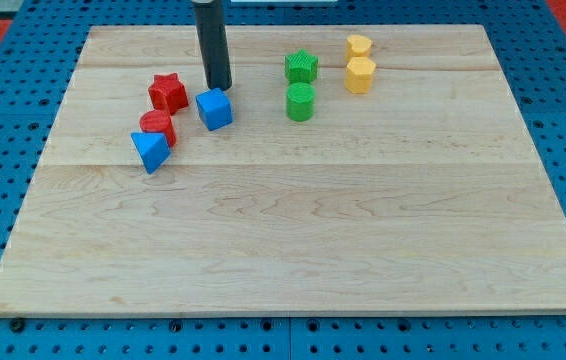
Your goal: Point at the yellow heart
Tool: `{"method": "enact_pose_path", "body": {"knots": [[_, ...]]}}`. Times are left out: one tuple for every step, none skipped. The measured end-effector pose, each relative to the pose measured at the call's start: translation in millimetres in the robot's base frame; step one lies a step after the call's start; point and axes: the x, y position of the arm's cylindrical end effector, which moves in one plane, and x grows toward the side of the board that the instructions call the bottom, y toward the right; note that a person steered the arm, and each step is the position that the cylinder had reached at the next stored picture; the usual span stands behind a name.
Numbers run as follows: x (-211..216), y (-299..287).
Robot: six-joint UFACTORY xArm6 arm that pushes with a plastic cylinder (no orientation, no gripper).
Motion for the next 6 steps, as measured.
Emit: {"method": "enact_pose_path", "body": {"knots": [[-0.3,-87.0],[-23.3,-16.4],[-71.8,71.2],[-75.9,160.4],[-55.7,146.5],[-41.0,147.1]]}}
